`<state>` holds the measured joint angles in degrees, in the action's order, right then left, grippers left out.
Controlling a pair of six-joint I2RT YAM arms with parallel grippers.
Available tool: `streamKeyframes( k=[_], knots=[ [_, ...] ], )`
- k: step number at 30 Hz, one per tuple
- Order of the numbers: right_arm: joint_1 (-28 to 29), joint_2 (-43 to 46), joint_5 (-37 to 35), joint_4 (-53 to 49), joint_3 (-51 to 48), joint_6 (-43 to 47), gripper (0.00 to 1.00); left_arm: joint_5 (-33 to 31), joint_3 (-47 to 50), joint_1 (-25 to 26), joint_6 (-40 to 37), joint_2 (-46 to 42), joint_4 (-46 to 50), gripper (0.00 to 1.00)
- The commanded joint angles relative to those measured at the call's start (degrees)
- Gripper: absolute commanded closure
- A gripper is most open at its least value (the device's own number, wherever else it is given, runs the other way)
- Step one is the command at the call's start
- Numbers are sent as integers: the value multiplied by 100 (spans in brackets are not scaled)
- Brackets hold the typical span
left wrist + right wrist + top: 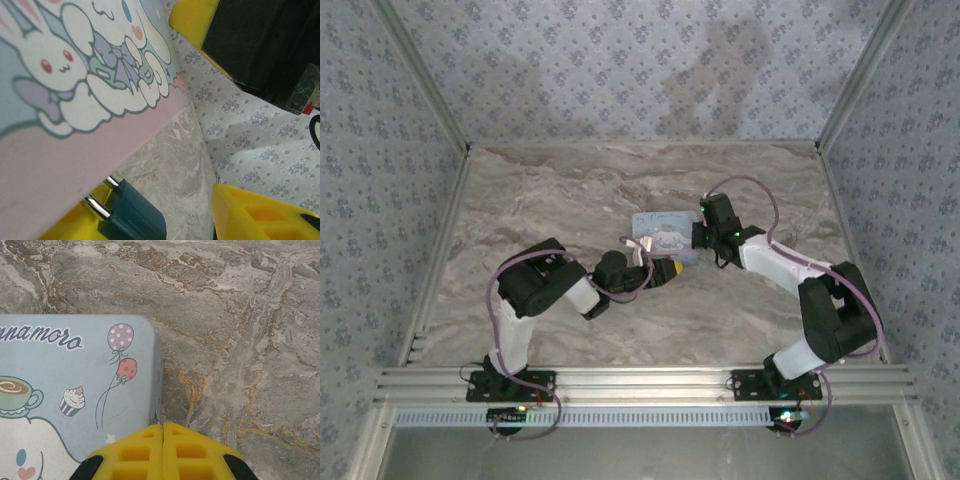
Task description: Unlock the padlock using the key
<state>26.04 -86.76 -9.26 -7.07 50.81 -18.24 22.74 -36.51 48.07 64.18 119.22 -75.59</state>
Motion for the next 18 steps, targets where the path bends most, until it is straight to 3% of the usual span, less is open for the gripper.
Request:
streamKeyframes(
  k=[1, 14, 18],
  knots=[
    [41, 181, -50, 87, -27, -43, 100, -28, 616, -189, 1165, 637, 2627, 48],
    [50, 270, -72, 170, -70, -45, 100, 241, 743, -259, 1299, 690, 2775, 41],
    [50, 274, -68, 193, -78, -31, 100, 356, 688, -255, 1355, 799, 2776, 50]
  ],
)
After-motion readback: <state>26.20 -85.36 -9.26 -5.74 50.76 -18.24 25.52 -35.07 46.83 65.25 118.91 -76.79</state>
